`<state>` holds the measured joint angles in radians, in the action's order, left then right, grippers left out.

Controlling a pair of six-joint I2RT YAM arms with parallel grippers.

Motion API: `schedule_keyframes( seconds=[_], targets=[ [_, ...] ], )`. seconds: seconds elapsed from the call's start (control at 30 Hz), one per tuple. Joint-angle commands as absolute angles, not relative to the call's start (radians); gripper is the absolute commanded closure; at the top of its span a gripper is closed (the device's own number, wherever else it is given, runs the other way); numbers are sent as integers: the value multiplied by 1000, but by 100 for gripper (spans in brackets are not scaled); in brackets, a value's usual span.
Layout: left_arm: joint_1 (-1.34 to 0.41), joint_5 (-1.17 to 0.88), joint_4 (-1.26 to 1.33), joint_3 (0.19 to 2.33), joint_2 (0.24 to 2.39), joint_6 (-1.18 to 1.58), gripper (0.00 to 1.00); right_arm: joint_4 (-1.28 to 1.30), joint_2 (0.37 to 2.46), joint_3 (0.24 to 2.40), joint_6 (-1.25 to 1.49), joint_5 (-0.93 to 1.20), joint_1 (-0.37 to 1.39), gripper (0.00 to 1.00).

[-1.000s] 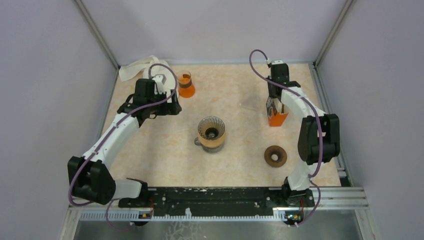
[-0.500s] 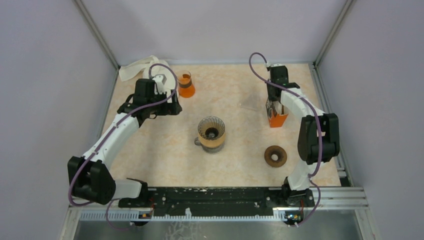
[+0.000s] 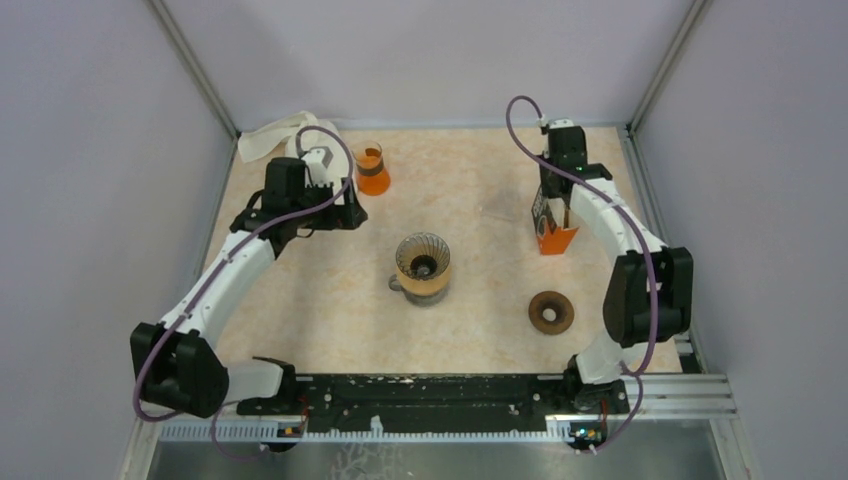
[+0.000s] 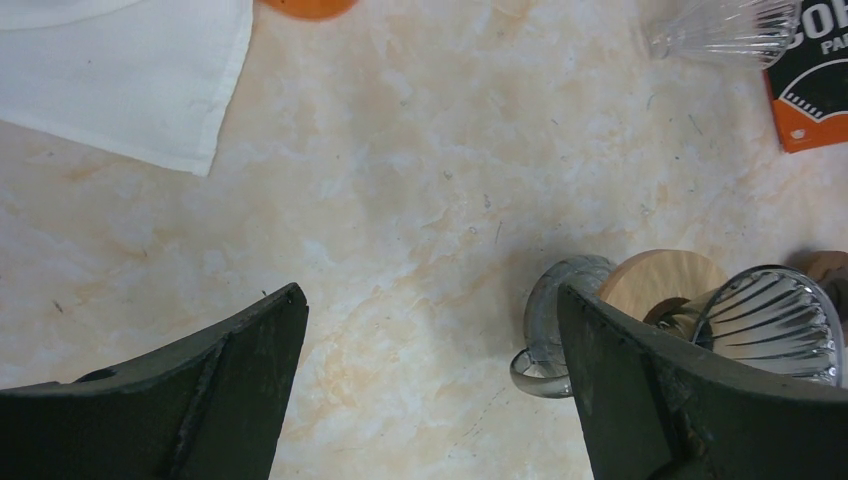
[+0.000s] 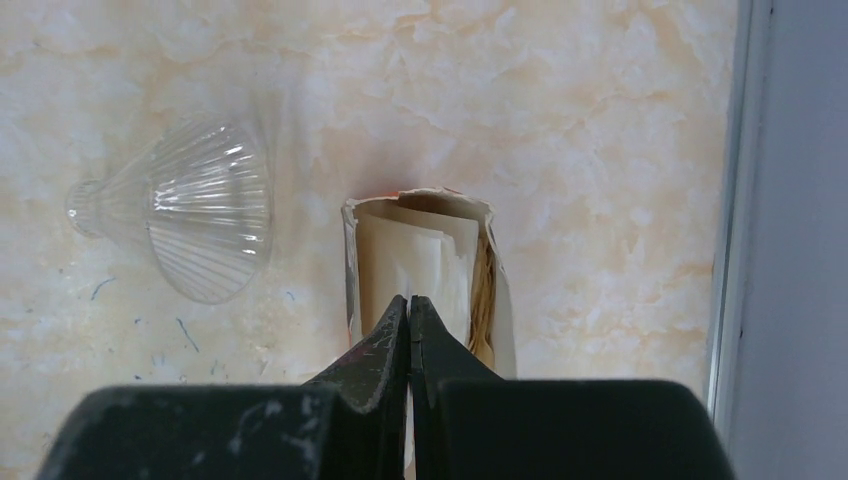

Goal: Place the coffee filter in the dripper
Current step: Pick up the coffee filter from the coffee filter holder.

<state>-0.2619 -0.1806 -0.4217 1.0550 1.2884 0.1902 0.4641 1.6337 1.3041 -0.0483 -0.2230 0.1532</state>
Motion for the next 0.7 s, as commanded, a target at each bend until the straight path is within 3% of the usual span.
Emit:
schedule_keyframes(
  seconds=[0.0, 0.4, 0.67],
  targets=[
    [-272, -244, -369, 1050, 1230, 224, 1, 498, 1533, 1373, -19, -216, 167, 100],
    [-458, -160, -361, 1074, 1119, 333, 1, 579, 1349, 1433, 16, -202, 244, 100],
    [-517, -223, -303, 1057, 1098, 368, 1, 596, 1229, 1444, 29, -105, 333, 100]
  ],
)
